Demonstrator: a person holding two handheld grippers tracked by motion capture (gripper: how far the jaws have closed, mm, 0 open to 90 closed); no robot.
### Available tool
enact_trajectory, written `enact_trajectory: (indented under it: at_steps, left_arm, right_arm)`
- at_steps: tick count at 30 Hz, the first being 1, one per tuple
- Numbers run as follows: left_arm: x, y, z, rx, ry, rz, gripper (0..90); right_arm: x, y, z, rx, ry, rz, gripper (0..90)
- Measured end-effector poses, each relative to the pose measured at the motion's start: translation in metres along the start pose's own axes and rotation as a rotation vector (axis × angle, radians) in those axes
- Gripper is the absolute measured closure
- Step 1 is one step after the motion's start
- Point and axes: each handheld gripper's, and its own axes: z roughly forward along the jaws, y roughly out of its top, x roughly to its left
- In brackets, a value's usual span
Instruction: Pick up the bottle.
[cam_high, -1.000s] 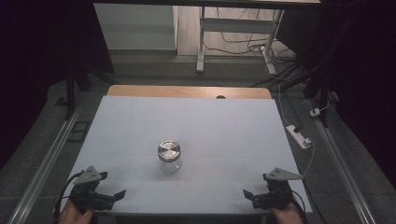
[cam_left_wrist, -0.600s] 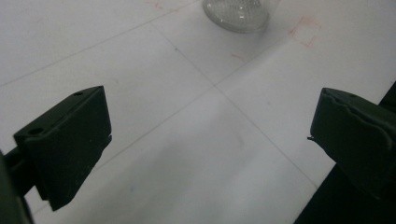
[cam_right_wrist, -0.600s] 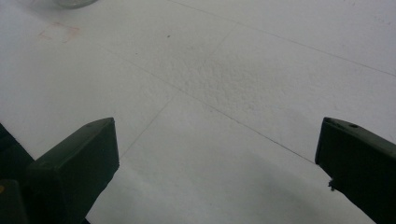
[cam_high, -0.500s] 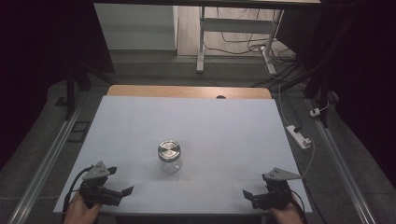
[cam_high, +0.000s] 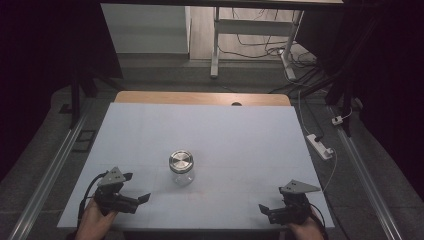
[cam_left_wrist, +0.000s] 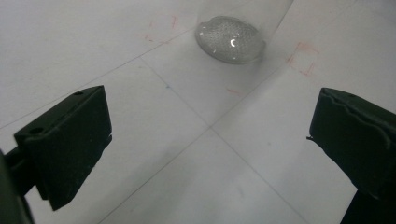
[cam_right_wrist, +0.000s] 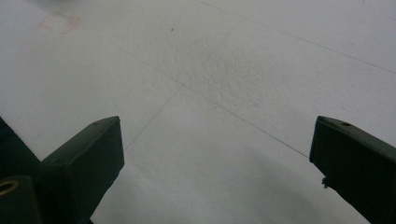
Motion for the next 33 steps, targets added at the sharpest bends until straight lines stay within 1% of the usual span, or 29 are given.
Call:
enact_trajectory:
  at_steps: [2, 7, 10, 14, 21, 24, 26, 30, 33]
  left_arm:
    - [0.0, 0.003, 0.003, 0.011, -0.012, 0.0, 0.0]
    - [-0.002, 0.011, 0.011, 0.033, -0.032, 0.036, 0.0]
    - [-0.005, 0.016, 0.017, 0.045, -0.022, 0.058, 0.0]
    - [-0.006, 0.021, 0.025, 0.054, -0.025, 0.07, 0.0]
    - [-0.007, 0.028, 0.033, 0.039, -0.045, 0.081, 0.0]
    - [-0.008, 0.031, 0.038, 0.039, -0.052, 0.096, 0.0]
    - [-0.008, 0.033, 0.042, 0.042, -0.053, 0.115, 0.0]
    - [-0.011, 0.037, 0.049, 0.039, -0.035, 0.153, 0.0]
    - [-0.011, 0.039, 0.052, 0.041, -0.038, 0.159, 0.0]
  right_arm:
    - [0.001, 0.0, 0.0, 0.003, -0.001, -0.003, 2.9]
    - [0.001, 0.0, 0.0, 0.003, -0.001, -0.005, 2.9]
    - [0.0, 0.0, 0.0, 0.002, 0.001, -0.002, 2.9]
    - [0.001, 0.0, 0.0, 0.002, 0.001, -0.004, 2.9]
    - [0.001, 0.0, 0.001, 0.007, -0.001, -0.008, 3.0]
    - [0.001, 0.0, 0.001, 0.011, -0.002, -0.013, 2.9]
    - [0.001, 0.0, 0.001, 0.01, -0.002, -0.013, 3.0]
    - [0.002, 0.0, 0.002, 0.021, 0.0, -0.017, 3.2]
    - [0.002, 0.001, 0.003, 0.034, 0.0, -0.028, 3.5]
